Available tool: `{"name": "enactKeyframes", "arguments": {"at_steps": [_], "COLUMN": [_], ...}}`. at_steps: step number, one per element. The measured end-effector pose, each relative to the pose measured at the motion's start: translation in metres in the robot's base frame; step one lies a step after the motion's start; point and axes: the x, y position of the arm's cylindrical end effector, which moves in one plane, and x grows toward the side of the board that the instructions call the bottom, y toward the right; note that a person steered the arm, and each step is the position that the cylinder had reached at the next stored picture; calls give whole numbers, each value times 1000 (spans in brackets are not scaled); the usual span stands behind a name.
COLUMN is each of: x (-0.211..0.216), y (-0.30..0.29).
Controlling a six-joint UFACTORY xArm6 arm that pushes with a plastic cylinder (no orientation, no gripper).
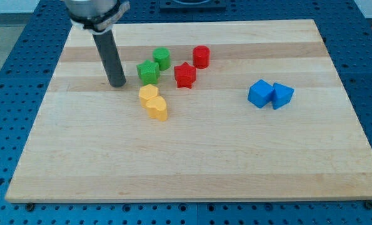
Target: Push the yellow blocks slightly towards thee top of the board
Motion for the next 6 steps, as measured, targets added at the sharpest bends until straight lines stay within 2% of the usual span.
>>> {"name": "enactKeyframes", "arguments": {"at_steps": [2, 3, 6], "x": [63, 82, 85], "y": [1, 23, 92]}}
